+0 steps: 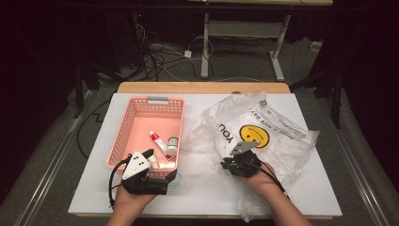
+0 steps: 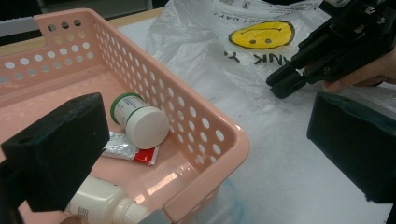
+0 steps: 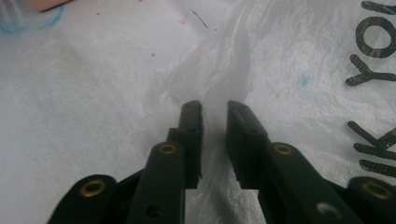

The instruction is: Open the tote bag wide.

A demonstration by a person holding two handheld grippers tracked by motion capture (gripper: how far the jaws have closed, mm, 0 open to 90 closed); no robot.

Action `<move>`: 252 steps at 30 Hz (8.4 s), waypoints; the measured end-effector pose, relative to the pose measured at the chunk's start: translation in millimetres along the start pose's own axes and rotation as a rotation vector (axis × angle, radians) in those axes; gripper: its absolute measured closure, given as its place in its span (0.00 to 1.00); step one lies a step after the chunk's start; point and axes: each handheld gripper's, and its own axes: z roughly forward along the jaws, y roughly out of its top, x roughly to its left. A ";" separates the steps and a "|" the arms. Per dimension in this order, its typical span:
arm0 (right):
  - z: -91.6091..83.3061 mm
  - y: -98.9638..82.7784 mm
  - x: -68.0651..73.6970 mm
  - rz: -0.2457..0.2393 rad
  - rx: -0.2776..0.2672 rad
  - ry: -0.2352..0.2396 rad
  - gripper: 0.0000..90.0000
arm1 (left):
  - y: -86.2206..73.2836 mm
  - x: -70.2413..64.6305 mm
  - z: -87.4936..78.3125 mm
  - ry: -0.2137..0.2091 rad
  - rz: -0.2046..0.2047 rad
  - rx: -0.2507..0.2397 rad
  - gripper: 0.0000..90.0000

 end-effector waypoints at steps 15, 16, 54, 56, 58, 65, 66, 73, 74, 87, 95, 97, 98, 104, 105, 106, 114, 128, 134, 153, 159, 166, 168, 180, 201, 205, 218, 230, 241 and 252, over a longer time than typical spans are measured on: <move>-10.0 0.1 -3.0 0.012 -0.074 -0.008 1.00 | 0.0 -0.5 0.4 -0.003 0.000 0.000 0.00; -10.3 0.1 -3.2 0.016 -0.081 -0.008 1.00 | 0.0 -0.5 0.3 -0.003 0.000 0.000 0.00; -90.6 21.4 -17.7 0.046 -0.419 -0.062 1.00 | -0.1 1.6 0.9 0.000 -0.001 0.005 0.00; -94.0 25.8 -18.0 0.045 -0.433 -0.063 1.00 | -0.1 1.9 0.7 0.002 -0.001 0.005 0.00; -98.5 31.3 -17.9 0.041 -0.447 -0.070 1.00 | -0.3 2.7 0.5 0.003 -0.002 0.005 0.00; -109.4 44.3 -16.4 0.039 -0.489 -0.084 1.00 | -0.2 5.7 -2.4 0.007 -0.007 -0.001 0.00; -111.2 45.6 -16.4 0.044 -0.502 -0.085 1.00 | -0.4 6.4 -3.2 0.007 -0.008 -0.001 0.00; -114.0 40.1 -15.9 0.034 -0.539 -0.085 1.00 | -0.6 14.7 -10.1 0.025 -0.030 -0.010 0.00; -113.4 38.9 -16.9 0.039 -0.539 -0.081 1.00 | -0.6 15.7 -11.0 0.028 -0.031 -0.011 0.00; -111.6 30.7 -27.0 0.072 -0.549 -0.085 1.00 | -3.5 37.3 -21.3 0.078 -0.078 -0.004 0.00; -110.4 28.5 -29.0 0.091 -0.553 -0.093 1.00 | -6.3 52.0 -30.3 0.129 -0.101 -0.007 0.00; -110.5 28.2 -29.3 0.086 -0.552 -0.090 1.00 | -7.5 56.0 -32.1 0.139 -0.110 -0.005 0.00; -110.7 28.1 -29.6 0.086 -0.552 -0.083 1.00 | -8.2 58.5 -33.1 0.146 -0.115 -0.002 0.00; -111.9 27.6 -29.5 0.074 -0.558 -0.070 1.00 | -11.8 68.1 -37.0 0.169 -0.141 0.004 0.00; -111.9 27.7 -29.5 0.076 -0.560 -0.068 1.00 | -12.3 69.0 -37.1 0.171 -0.144 0.006 0.00; -111.9 27.7 -29.5 0.075 -0.560 -0.068 1.00 | -12.6 69.7 -37.1 0.171 -0.146 0.008 0.00; -111.9 27.7 -29.0 0.070 -0.554 -0.071 1.00 | -7.8 68.5 -32.6 0.162 -0.148 0.022 0.00; -113.0 28.1 -29.2 0.067 -0.561 -0.067 1.00 | 37.4 77.4 -7.5 0.127 -0.151 0.085 0.00; -112.3 28.7 -27.9 0.062 -0.560 -0.064 1.00 | 50.1 90.8 8.5 0.144 -0.164 0.163 0.08; -112.6 29.0 -27.5 0.061 -0.561 -0.059 1.00 | 54.9 132.5 60.8 0.137 -0.306 0.372 0.59; -112.2 29.0 -27.5 0.064 -0.561 -0.057 1.00 | 49.4 136.5 73.5 0.185 -0.293 0.432 0.82; -111.7 29.1 -26.9 0.061 -0.559 -0.056 1.00 | 44.2 142.5 88.6 0.225 -0.303 0.569 0.97; -111.3 29.1 -26.8 0.061 -0.556 -0.056 1.00 | 43.6 145.0 92.6 0.242 -0.296 0.614 0.97; -110.4 29.2 -26.2 0.058 -0.555 -0.055 1.00 | 43.8 151.8 114.8 0.265 -0.274 0.708 0.97; -108.8 28.1 -26.6 0.062 -0.547 -0.056 1.00 | 66.1 138.5 139.5 0.236 -0.202 0.641 0.97; -107.2 28.8 -25.1 0.053 -0.542 -0.056 1.00 | 70.4 133.0 133.3 0.222 -0.209 0.620 0.94; -109.4 29.0 -23.5 0.047 -0.546 -0.057 1.00 | 61.3 122.0 147.2 0.214 -0.285 0.722 0.39; -109.5 29.2 -22.8 0.050 -0.547 -0.054 1.00 | 55.2 111.9 149.2 0.179 -0.219 0.792 0.71; -108.7 28.9 -22.9 0.052 -0.545 -0.053 1.00 | 51.7 111.5 145.3 0.169 -0.205 0.753 0.74; -109.8 28.3 -24.0 0.058 -0.550 -0.056 1.00 | 58.4 112.5 135.3 0.171 -0.197 0.662 0.74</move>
